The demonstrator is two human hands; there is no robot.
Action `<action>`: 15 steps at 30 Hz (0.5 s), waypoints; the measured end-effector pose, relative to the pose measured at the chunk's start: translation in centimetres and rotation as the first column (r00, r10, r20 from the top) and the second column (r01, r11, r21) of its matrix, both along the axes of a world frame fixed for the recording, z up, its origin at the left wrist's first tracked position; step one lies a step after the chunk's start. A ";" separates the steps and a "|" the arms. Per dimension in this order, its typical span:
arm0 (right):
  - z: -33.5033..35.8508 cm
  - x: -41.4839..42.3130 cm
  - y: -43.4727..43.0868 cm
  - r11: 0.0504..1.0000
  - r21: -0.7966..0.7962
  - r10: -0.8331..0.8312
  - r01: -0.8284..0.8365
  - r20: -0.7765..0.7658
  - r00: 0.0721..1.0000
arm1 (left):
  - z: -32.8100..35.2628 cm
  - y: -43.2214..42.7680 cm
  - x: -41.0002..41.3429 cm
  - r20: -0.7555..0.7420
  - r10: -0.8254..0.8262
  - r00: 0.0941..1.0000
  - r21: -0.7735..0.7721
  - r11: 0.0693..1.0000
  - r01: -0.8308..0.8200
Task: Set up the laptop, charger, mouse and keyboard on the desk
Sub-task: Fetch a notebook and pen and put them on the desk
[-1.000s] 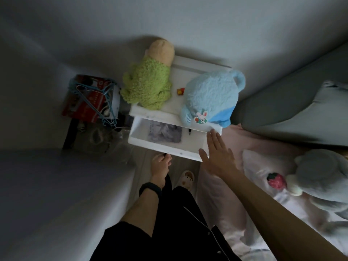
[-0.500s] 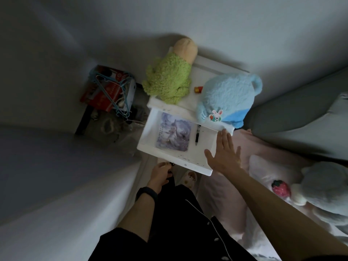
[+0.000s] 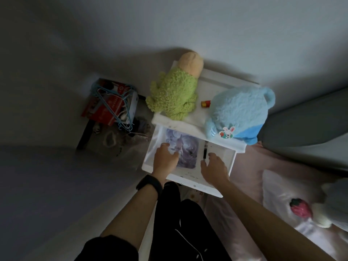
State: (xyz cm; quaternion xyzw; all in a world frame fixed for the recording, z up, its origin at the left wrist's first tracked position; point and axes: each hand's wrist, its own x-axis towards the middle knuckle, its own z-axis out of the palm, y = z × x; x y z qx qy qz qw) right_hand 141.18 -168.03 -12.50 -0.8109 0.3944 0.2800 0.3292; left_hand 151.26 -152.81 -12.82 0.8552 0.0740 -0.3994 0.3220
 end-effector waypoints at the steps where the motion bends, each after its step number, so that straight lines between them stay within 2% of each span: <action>1: -0.8 0.8 -0.3 1.000 -0.016 -0.026 0.026 -0.014 1.000 | -1.1 -0.1 0.3 -0.044 -0.003 0.999 0.028 1.000 0.005; 4: -3.4 2.9 -1.1 0.993 -0.063 -0.099 0.099 0.007 0.995 | -4.0 0.3 1.4 -0.125 0.037 0.991 0.077 0.997 -0.027; 7: -5.3 4.1 -1.3 0.984 -0.133 -0.110 0.119 0.074 0.991 | -5.8 0.7 2.2 -0.111 0.090 0.990 0.056 0.995 -0.085; 10: -5.7 4.8 -1.0 0.965 -0.183 -0.192 0.189 0.002 0.981 | -6.1 0.9 2.7 -0.098 0.107 0.989 0.053 0.993 -0.102; 15: -6.0 5.0 -0.3 0.958 -0.191 -0.234 0.213 -0.093 0.968 | -6.6 0.4 4.2 -0.147 0.012 0.989 0.095 0.995 0.002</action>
